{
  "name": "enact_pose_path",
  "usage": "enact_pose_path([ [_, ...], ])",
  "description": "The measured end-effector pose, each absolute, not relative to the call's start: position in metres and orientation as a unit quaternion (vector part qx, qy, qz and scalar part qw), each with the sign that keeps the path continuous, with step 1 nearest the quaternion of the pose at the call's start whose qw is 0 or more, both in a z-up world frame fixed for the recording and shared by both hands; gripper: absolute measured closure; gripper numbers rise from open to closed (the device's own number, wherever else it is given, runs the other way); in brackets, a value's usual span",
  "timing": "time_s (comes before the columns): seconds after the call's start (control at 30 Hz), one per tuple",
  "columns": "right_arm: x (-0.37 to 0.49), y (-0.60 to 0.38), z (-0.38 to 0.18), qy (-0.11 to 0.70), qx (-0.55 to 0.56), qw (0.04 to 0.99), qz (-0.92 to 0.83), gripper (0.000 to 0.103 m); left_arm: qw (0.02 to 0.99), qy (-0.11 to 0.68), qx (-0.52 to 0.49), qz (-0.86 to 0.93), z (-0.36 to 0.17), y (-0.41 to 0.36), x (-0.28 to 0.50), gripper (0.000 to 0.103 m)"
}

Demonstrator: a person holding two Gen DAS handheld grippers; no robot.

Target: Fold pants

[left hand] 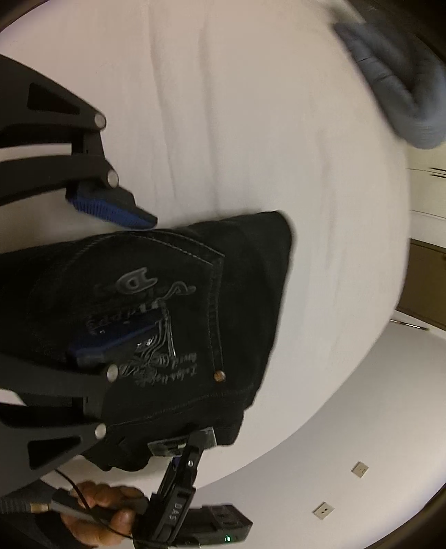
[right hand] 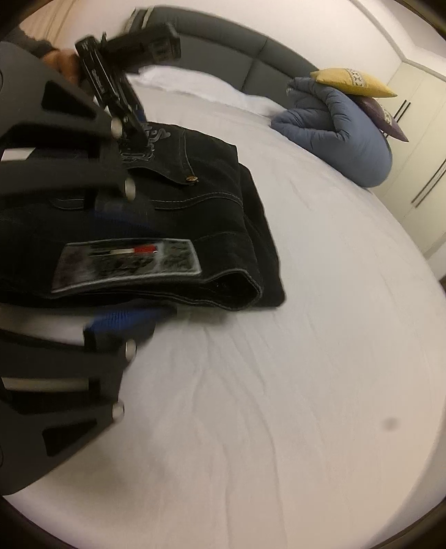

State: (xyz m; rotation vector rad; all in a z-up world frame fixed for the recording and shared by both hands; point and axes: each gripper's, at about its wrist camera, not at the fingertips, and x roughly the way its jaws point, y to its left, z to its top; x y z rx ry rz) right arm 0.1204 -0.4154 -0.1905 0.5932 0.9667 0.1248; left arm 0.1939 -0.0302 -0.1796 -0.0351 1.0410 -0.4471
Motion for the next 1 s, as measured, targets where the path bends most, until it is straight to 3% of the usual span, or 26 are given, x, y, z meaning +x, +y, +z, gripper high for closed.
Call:
enact_pose_path([
  [0.13, 0.067, -0.414, -0.161, 0.422, 0.248, 0.872, 0.022, 0.057, 0.888, 0.425, 0.02, -0.173, -0.14, -0.017, 0.168, 0.007],
  [0.23, 0.026, -0.404, -0.131, 0.382, 0.214, 0.899, -0.017, 0.057, 0.924, 0.35, 0.073, -0.133, -0.105, -0.014, 0.128, 0.0],
  [0.33, -0.014, -0.385, -0.099, 0.33, 0.168, 0.927, -0.059, 0.05, 0.952, 0.275, 0.084, -0.101, -0.063, -0.003, 0.107, 0.0],
  [0.6, -0.123, -0.327, -0.002, 0.133, 0.032, 0.973, -0.188, 0.009, 0.99, 0.105, 0.022, -0.089, 0.029, 0.012, -0.001, 0.0],
  [0.67, -0.142, -0.316, 0.018, 0.097, 0.007, 0.975, -0.201, 0.003, 0.991, 0.092, 0.01, -0.099, 0.044, 0.017, -0.019, 0.0],
  [0.83, -0.174, -0.297, 0.063, 0.085, -0.005, 0.982, -0.169, 0.002, 0.993, 0.089, 0.014, -0.074, 0.073, 0.027, -0.049, 0.0],
  [1.0, -0.197, -0.298, 0.093, 0.108, 0.042, 0.984, -0.137, 0.002, 0.988, 0.135, 0.048, -0.053, 0.085, 0.025, -0.064, 0.0],
])
